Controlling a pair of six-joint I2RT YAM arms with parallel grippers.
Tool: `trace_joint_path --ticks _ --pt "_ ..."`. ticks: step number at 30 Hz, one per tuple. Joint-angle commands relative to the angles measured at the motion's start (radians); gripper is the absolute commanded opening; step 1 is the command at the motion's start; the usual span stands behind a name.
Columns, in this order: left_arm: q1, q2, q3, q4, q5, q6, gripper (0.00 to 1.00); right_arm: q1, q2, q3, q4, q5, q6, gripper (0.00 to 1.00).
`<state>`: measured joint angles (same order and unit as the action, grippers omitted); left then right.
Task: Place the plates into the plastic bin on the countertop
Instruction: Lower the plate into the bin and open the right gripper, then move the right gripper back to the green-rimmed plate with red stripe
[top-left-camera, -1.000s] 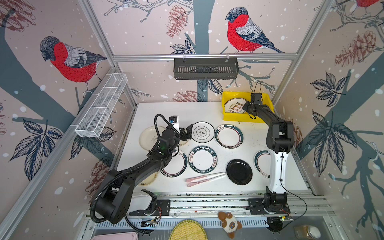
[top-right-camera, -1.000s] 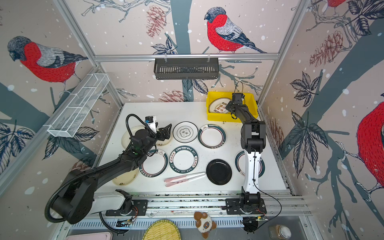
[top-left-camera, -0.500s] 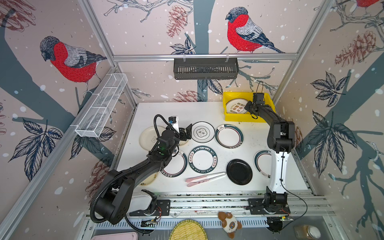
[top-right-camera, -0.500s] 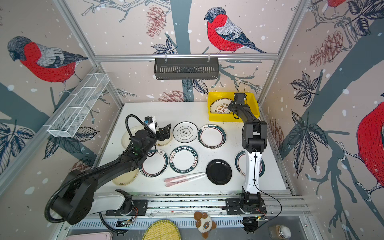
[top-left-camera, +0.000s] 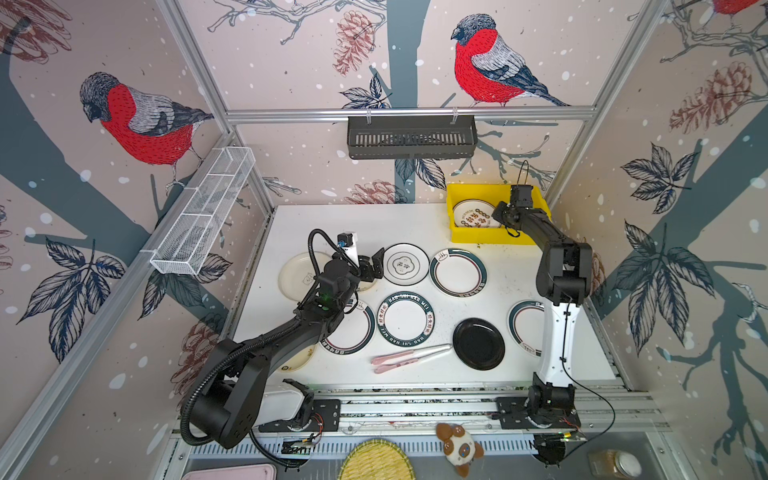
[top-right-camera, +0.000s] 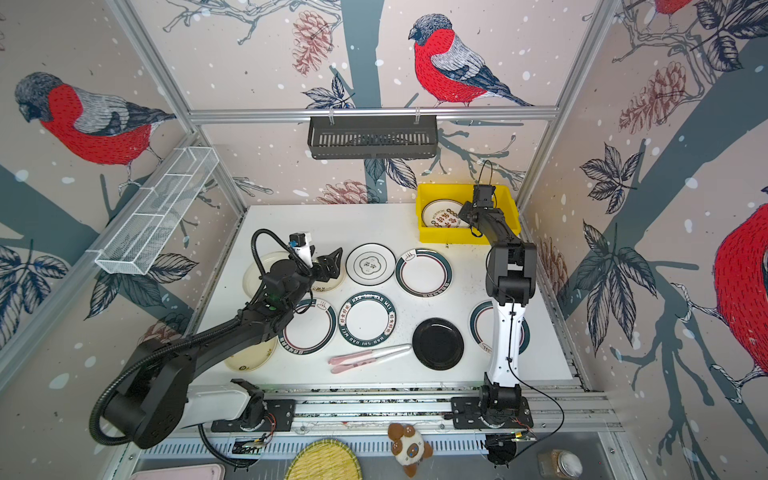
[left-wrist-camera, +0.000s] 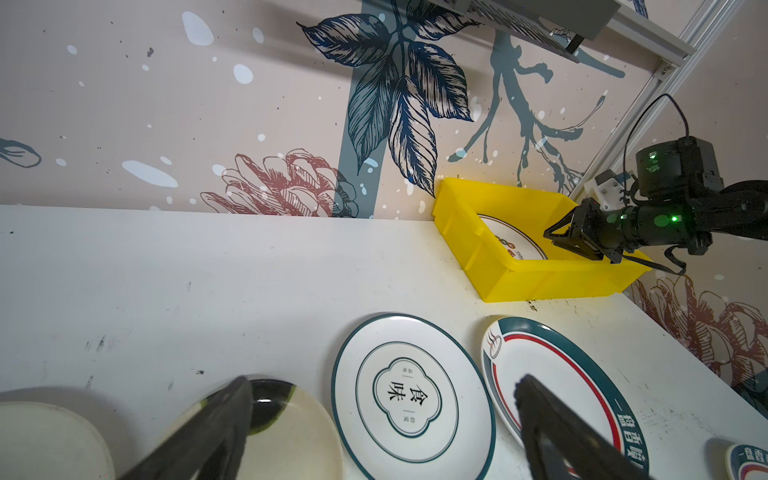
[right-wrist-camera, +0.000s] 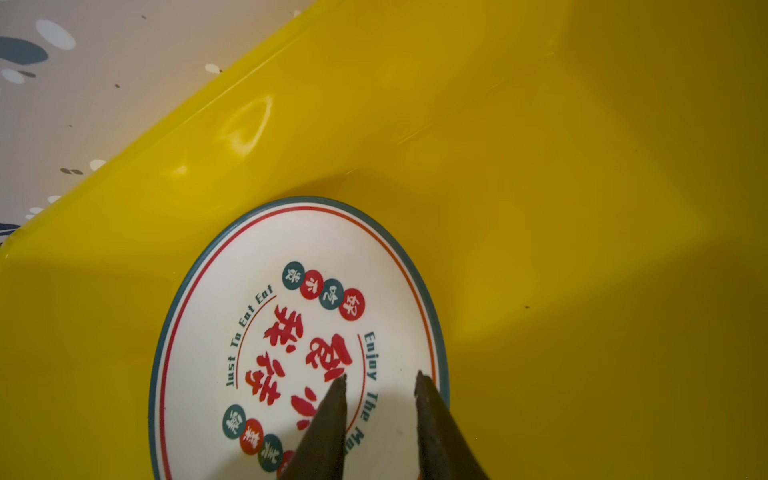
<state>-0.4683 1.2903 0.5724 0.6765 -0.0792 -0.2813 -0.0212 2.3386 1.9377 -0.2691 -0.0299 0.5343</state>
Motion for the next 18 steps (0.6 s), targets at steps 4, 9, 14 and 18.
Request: trace_joint_path --ticks 4,9,14,18 --pt "-0.006 -0.019 -0.013 0.024 -0.001 -0.011 0.98 0.016 -0.062 -0.016 -0.111 0.026 -0.011 0.34" --pt "-0.01 -0.037 -0.032 0.031 0.0 -0.013 0.98 0.044 -0.204 -0.091 -0.098 0.041 -0.026 0.34" --pt "-0.013 -0.043 -0.025 0.004 0.004 -0.009 0.98 0.064 -0.43 -0.29 -0.02 0.007 -0.011 0.37" --pt "-0.019 -0.051 -0.025 -0.012 0.014 -0.012 0.98 0.07 -0.607 -0.485 0.028 -0.025 0.005 0.38"
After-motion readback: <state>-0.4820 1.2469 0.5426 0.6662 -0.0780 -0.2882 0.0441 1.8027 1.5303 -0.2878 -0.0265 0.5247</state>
